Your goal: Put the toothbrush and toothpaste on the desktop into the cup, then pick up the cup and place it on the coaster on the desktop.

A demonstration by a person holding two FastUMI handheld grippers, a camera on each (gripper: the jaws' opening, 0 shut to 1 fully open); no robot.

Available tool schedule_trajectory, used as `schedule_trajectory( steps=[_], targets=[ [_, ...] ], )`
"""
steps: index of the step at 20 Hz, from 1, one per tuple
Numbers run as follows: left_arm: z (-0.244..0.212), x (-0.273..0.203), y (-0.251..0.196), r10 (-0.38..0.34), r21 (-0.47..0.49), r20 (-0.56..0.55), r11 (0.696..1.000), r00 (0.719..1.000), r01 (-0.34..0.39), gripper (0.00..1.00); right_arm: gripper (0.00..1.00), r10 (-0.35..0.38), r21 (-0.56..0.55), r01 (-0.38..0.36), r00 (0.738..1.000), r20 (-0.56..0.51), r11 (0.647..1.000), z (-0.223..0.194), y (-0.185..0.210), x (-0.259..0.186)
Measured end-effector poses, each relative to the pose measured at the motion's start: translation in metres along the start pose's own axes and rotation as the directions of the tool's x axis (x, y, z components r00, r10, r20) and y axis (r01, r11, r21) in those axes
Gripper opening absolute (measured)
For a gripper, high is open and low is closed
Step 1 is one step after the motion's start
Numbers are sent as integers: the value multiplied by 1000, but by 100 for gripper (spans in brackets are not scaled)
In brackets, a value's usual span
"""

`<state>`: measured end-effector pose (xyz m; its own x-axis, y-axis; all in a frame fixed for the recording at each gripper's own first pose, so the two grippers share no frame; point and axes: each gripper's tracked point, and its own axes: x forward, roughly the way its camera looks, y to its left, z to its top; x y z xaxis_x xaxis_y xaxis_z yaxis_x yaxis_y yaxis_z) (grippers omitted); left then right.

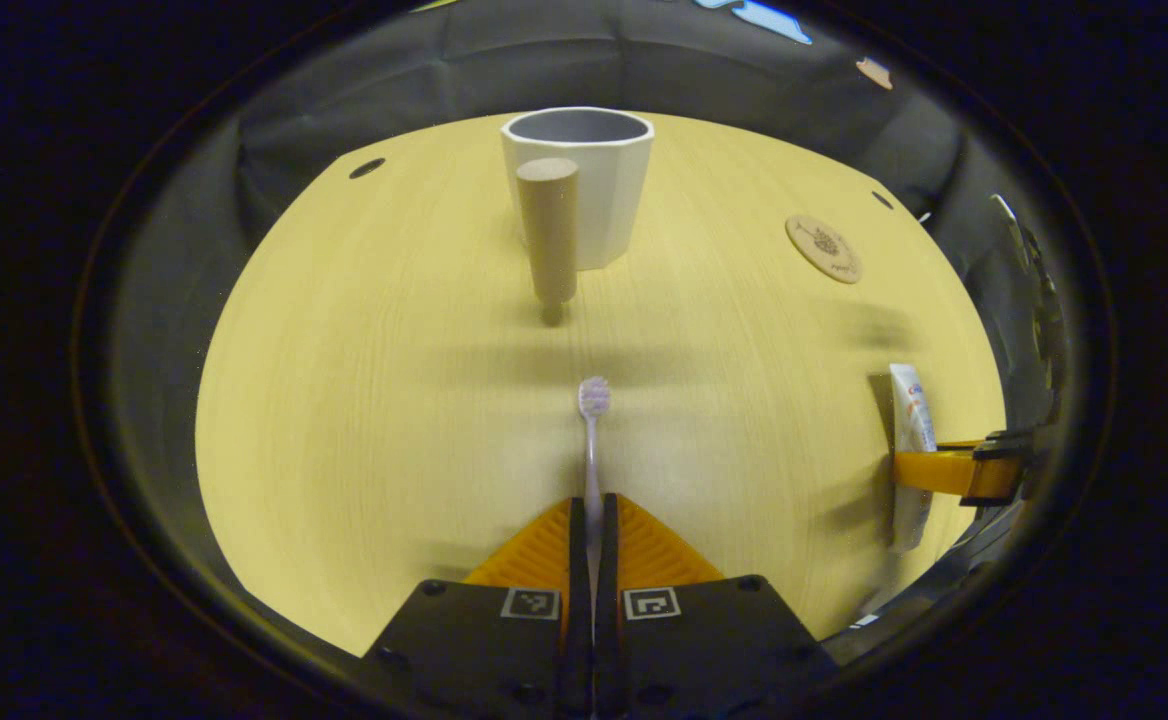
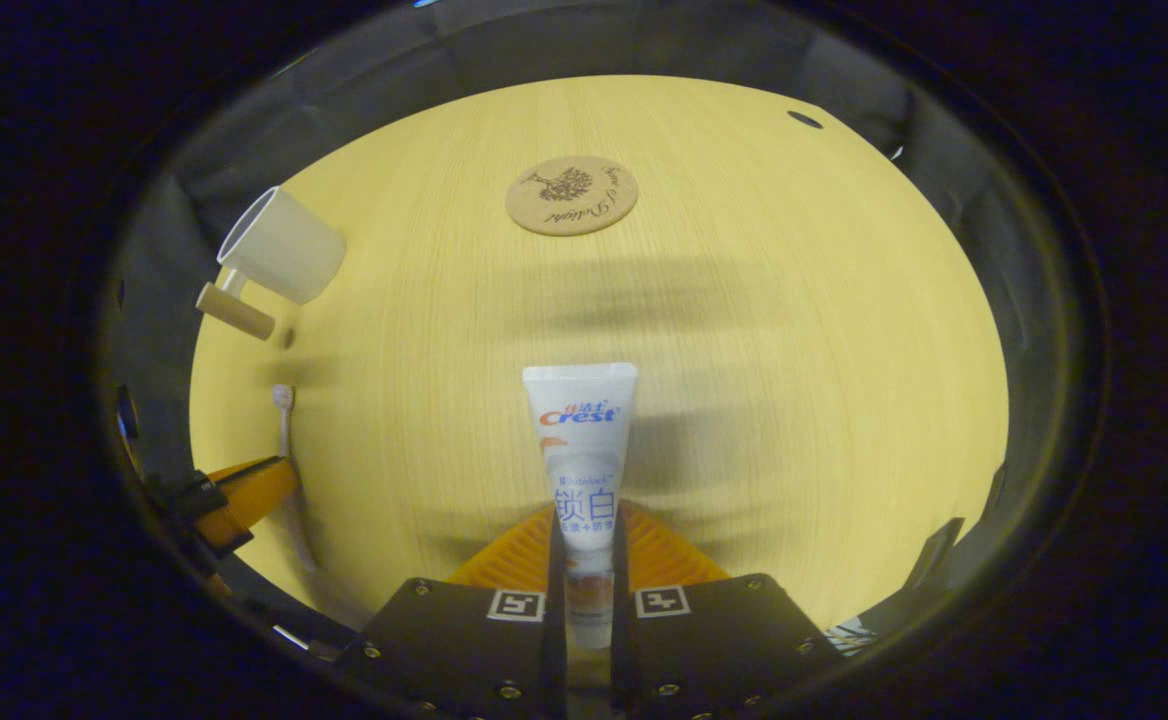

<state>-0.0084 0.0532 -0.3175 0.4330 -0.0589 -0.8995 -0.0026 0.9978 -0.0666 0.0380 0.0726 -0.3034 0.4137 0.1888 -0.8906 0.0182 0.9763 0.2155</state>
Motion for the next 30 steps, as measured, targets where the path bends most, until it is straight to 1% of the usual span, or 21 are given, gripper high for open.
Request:
schedule_trajectory(
  steps=[1,4,7,10,13,14,15,16,18,19,21,22,24,28,30],
  targets=[
    [3,-1,-1,-10,-6,22,1000,1000,10,9,18,10,4,-10,1000,15,1000,3,1,0],
    [13,-8,3,-1,-23,87,1000,996,3,9,18,38,2,-38,997,72,999,12,2,-6],
    [31,-25,6,4,-32,176,999,984,2,9,18,78,-6,-78,984,159,997,26,10,-18],
    [49,-45,6,-2,-53,257,998,966,16,9,18,122,-25,-119,961,249,993,42,22,-36],
    [62,-66,7,-9,-58,320,998,948,29,9,18,166,-49,-159,929,332,986,57,37,-56],
    [67,-73,8,-12,-59,340,998,940,34,14,18,177,-53,-170,917,357,984,62,42,-62],
    [71,-83,7,-20,-60,363,997,931,45,14,18,188,-58,-180,907,378,982,67,47,-68],
    [78,-95,6,-27,-61,390,997,920,55,9,18,197,-63,-188,898,394,980,71,51,-73],
    [101,-114,7,-28,-52,452,997,892,58,9,18,210,-74,-198,879,429,978,82,58,-82],
    [114,-124,7,-26,-46,489,997,872,56,14,18,218,-79,-204,867,448,976,87,63,-87],
    [139,-144,6,-38,-32,562,997,827,68,14,17,244,-96,-227,838,487,969,100,75,-97],
    [152,-151,5,-47,-24,596,997,802,77,9,17,261,-112,-238,822,506,965,107,81,-103],
    [177,-162,4,-60,2,655,997,753,77,9,18,284,-142,-246,792,541,959,120,91,-114],
    [220,-176,-3,-106,69,747,994,656,82,9,18,318,-211,-238,731,604,948,140,114,-135],
    [238,-178,-1,-123,84,783,992,610,93,9,18,331,-231,-237,708,624,944,148,124,-144]
  ],
)
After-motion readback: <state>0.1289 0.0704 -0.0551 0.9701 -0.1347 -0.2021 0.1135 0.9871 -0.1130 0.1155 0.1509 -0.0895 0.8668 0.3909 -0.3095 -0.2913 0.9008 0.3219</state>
